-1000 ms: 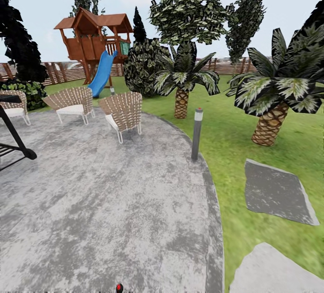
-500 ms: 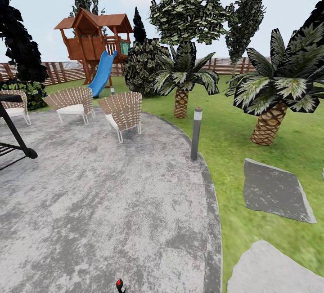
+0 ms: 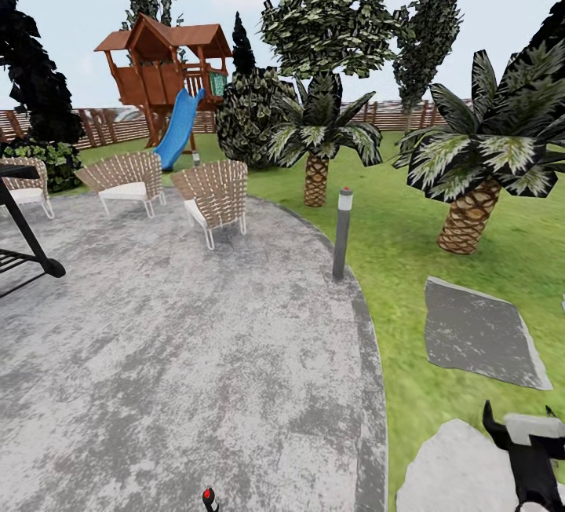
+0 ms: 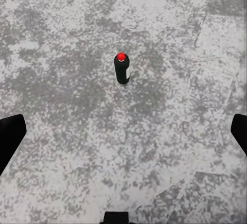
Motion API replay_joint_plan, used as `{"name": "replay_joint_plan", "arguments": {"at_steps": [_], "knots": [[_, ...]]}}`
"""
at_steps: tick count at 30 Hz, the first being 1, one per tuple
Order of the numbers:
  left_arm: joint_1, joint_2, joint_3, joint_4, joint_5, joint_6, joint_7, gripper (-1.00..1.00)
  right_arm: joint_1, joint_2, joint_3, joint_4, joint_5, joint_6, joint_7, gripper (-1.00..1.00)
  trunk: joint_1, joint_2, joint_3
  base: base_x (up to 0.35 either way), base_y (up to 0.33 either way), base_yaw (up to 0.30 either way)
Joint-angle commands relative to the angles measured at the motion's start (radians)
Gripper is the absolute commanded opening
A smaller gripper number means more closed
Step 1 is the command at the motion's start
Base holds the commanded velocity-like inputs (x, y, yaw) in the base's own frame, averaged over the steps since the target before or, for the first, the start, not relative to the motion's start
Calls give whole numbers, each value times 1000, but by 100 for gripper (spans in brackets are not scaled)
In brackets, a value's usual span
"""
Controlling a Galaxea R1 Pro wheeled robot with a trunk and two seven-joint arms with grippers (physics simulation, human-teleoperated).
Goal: In the garden, pick up the pesticide atomizer on the floor and spray pesticide onto both trees until each tree trunk is fully covered.
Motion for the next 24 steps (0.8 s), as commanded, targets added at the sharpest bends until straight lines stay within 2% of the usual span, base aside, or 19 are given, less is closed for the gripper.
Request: {"name": "replay_joint_plan", "arguments": {"at_steps": [1,4,5,6,8,9,10,11,12,13,14,15,17,20,24], "knots": [[-4,-1,0,-7,2,-1,1,100,-19,-73,-1,-4,39,1,-31,100,0,0,-1,0,0,0],[-17,-2,1,-38,4,-1,1,100,-37,-203,-1,-9,72,2,-65,100,0,0,-1,0,0,0],[-25,-3,2,-73,13,-1,1,100,-44,-305,-7,-7,85,3,-81,100,0,0,-1,0,0,0],[-29,-3,3,-90,21,-1,2,100,-47,-352,-13,-4,89,3,-89,100,0,0,-1,0,0,0],[-35,-4,4,-121,45,-1,1,100,-51,-430,-44,12,96,4,-107,100,0,0,-1,0,0,0],[-40,-4,5,-145,74,-2,1,100,-53,-488,-106,51,100,4,-133,100,0,0,-1,0,0,0],[-42,-4,5,-154,88,-3,1,100,-54,-511,-149,80,102,5,-146,100,0,0,-1,0,0,0],[-51,-4,6,-167,132,-58,-1,100,-56,-614,-379,236,110,4,-183,100,0,0,-1,0,0,0],[-52,-4,6,-167,136,-79,-2,100,-56,-632,-406,256,111,4,-186,100,0,0,-1,0,0,0],[-53,-5,6,-166,142,-122,-2,100,-56,-661,-446,284,112,4,-192,100,0,0,-1,0,0,0],[-53,-5,6,-164,143,-141,-2,100,-56,-674,-460,294,112,4,-193,100,0,0,-1,0,0,0],[-54,-4,6,-158,146,-168,-2,100,-56,-698,-480,308,113,4,-196,100,4,-7,-4,0,0,0],[-55,-4,7,-151,148,-192,-1,100,-56,-727,-497,320,113,4,-199,100,12,-21,-10,0,0,0],[-56,-4,7,-150,149,-211,-1,100,-56,-750,-509,329,114,3,-201,100,23,-42,-20,0,0,0],[-56,-6,6,-150,149,-219,-2,100,-56,-757,-511,331,114,3,-201,100,38,-70,-32,0,0,0]]}}
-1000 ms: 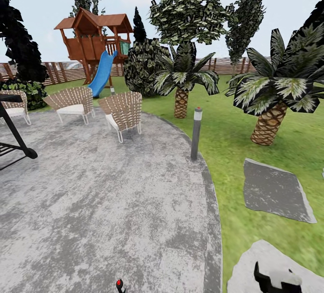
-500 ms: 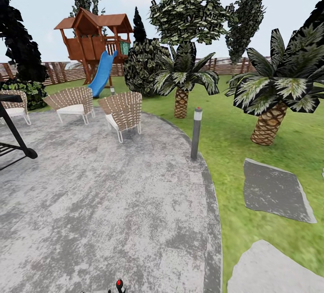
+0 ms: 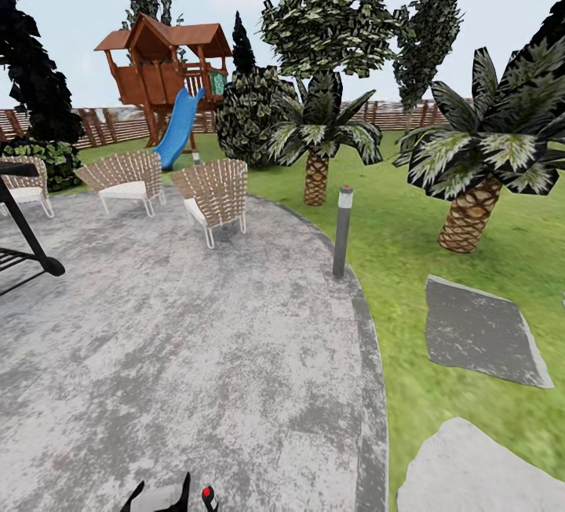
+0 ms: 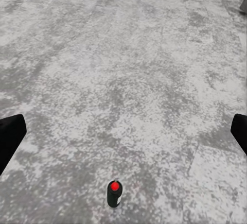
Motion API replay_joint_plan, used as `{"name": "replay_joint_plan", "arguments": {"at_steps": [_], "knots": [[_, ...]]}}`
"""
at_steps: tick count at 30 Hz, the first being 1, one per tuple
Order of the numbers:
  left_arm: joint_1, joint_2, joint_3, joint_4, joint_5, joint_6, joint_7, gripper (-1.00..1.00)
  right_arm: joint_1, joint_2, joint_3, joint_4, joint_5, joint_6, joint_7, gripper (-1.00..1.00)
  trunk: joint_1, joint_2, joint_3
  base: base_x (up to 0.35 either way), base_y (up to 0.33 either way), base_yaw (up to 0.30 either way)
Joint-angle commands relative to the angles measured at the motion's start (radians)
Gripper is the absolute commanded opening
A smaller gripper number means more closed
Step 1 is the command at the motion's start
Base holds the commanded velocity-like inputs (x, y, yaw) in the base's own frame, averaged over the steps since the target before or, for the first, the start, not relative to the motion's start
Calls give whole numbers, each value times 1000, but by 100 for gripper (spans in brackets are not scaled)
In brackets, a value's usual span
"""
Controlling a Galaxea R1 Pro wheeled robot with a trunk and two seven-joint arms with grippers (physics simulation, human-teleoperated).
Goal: In the garden, pick up the pesticide atomizer on the floor and spray pesticide onto both trees until each tree trunk is fully covered.
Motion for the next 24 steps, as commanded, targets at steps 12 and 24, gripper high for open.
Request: {"name": "replay_joint_plan", "arguments": {"at_steps": [12,24], "knots": [[-67,-4,-1,-25,-1,-84,-1,100,-4,-2,-1,3,6,-6,0,100,46,-85,-38,0,0,0],[-312,-5,-1,24,-2,-89,-3,100,-3,-5,-3,3,6,-8,0,100,92,-169,-76,0,0,0]]}}
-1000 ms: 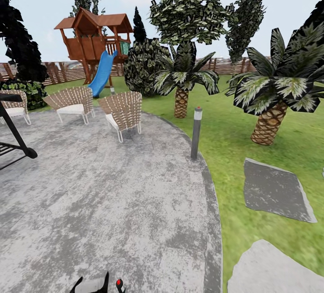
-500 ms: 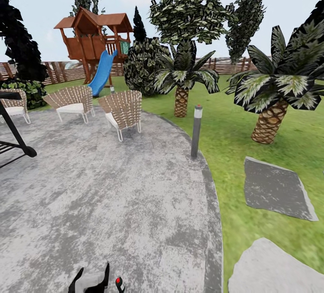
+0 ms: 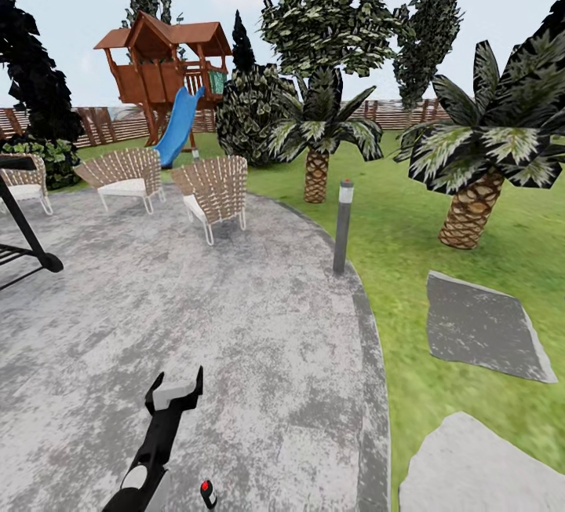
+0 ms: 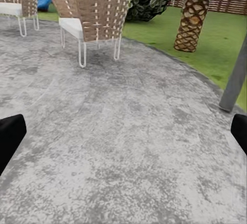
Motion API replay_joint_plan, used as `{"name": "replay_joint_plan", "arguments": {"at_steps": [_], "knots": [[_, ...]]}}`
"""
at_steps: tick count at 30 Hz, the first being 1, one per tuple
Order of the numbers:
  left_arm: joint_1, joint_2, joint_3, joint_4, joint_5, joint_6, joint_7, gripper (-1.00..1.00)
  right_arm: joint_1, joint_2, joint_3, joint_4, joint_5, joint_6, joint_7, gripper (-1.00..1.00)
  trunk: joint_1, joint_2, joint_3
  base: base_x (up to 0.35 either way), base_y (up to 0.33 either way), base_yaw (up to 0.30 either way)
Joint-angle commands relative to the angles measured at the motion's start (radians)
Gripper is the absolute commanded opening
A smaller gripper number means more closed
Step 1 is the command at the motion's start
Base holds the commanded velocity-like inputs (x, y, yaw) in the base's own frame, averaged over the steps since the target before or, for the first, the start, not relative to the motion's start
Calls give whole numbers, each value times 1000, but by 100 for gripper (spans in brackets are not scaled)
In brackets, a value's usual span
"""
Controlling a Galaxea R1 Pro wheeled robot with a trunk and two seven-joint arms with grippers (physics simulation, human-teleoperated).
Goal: In the garden, pick up the pesticide atomizer on the floor and spray pesticide onto both trees until each tree trunk is fully covered.
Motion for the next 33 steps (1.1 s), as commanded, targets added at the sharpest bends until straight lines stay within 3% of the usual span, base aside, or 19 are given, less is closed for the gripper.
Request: {"name": "replay_joint_plan", "arguments": {"at_steps": [1,6,7,19,24,33], "knots": [[-11,0,1,17,3,-4,-1,100,-3,0,-4,1,6,-7,0,100,4,-8,-4,0,0,0],[-27,1,1,94,4,-11,-2,100,-3,0,-5,-6,5,-11,-4,100,23,-43,-20,0,0,0],[-29,2,1,109,5,-42,-2,100,-3,0,-6,-38,5,-13,-4,100,27,-50,-23,0,0,0],[-30,2,1,145,4,-59,-2,100,-3,4,1,-48,6,-37,2,100,73,-134,-61,0,0,0],[-30,2,-1,150,4,-60,-3,100,-3,5,37,-39,6,-33,4,100,92,-169,-76,0,0,0],[-30,0,-4,152,2,-60,-5,100,-3,5,54,4,6,-31,5,100,127,-232,-104,0,0,0]]}}
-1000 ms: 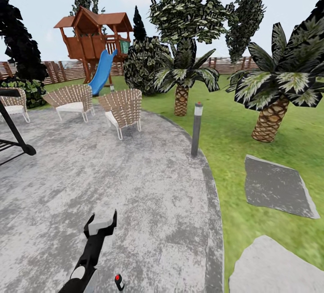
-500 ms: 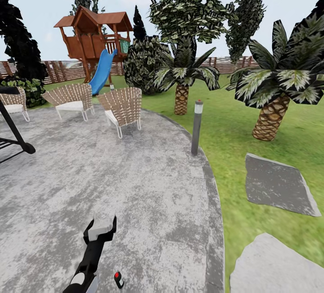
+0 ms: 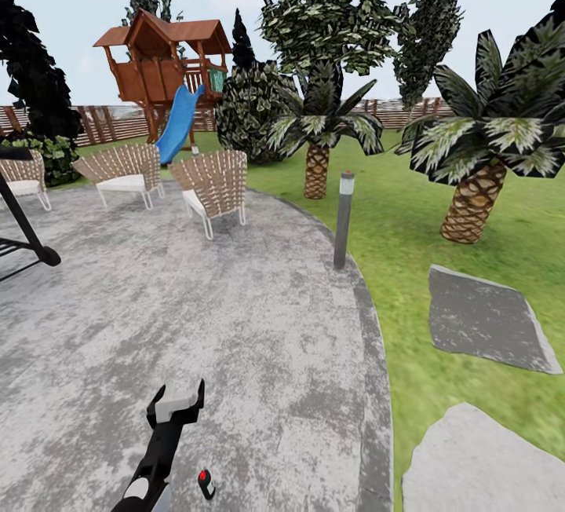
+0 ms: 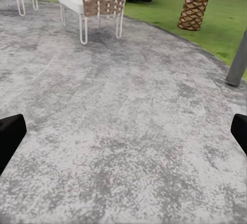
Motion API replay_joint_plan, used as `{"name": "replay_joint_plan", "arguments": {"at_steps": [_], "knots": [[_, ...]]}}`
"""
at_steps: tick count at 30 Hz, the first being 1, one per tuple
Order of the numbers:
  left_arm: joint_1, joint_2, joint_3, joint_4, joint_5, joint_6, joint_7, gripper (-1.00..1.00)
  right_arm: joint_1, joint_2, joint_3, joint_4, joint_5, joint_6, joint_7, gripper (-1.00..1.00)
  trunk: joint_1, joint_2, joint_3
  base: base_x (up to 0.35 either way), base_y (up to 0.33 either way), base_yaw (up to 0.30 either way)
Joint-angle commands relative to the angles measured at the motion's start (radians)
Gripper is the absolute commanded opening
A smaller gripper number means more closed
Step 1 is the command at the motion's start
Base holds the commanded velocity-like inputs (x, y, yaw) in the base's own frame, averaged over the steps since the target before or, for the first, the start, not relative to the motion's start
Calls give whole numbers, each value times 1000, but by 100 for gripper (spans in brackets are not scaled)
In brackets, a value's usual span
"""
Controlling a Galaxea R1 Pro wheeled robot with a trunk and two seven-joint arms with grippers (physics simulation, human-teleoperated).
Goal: In the garden, pick up the pesticide atomizer on the floor and spray pesticide onto both trees until each tree trunk is fully covered.
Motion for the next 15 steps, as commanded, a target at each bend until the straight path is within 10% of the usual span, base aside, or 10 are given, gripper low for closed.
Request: {"name": "replay_joint_plan", "arguments": {"at_steps": [1,15], "knots": [[-1,0,0,1,4,-3,0,100,-3,0,-3,3,7,-5,0,100,4,-8,-4,0,0,0],[-1,-20,4,35,6,0,8,100,-3,0,-2,49,61,-5,0,100,19,-36,-17,0,0,0]]}}
